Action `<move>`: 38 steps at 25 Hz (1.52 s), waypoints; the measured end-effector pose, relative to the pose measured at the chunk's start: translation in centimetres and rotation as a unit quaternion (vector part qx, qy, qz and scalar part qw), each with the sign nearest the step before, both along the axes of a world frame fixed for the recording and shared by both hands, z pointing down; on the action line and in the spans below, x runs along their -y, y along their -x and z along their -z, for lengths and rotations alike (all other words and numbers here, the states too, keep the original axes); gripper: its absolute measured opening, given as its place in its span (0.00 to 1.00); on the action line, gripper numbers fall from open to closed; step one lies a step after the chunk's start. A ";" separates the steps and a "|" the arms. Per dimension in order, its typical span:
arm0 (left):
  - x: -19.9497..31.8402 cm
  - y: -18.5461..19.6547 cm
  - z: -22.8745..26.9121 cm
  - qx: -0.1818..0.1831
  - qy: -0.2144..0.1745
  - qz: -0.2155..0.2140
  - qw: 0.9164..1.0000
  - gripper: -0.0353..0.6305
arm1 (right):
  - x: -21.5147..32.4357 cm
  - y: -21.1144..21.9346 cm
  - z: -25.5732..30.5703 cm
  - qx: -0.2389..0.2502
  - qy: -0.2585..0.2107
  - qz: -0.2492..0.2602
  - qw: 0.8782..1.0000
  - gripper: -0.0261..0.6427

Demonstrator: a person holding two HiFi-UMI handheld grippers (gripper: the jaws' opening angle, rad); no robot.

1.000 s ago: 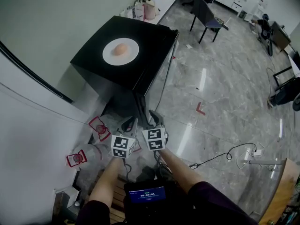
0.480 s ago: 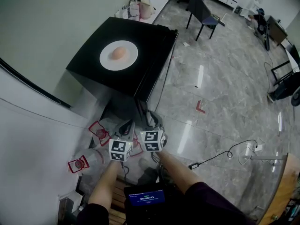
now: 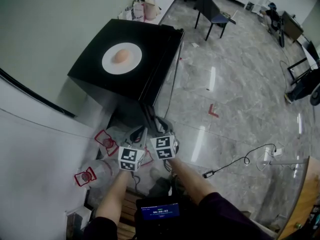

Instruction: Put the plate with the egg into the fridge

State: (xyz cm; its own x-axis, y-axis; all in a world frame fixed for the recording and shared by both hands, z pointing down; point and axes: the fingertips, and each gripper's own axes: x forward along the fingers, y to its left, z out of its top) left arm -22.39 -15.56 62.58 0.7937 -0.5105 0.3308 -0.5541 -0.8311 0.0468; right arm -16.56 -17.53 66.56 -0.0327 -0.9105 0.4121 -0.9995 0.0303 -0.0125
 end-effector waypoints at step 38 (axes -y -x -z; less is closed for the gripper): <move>-7.0 -13.6 1.9 -0.023 -0.005 -0.100 0.995 0.07 | -11.7 -16.0 2.9 -0.006 -0.043 -0.009 0.999 0.15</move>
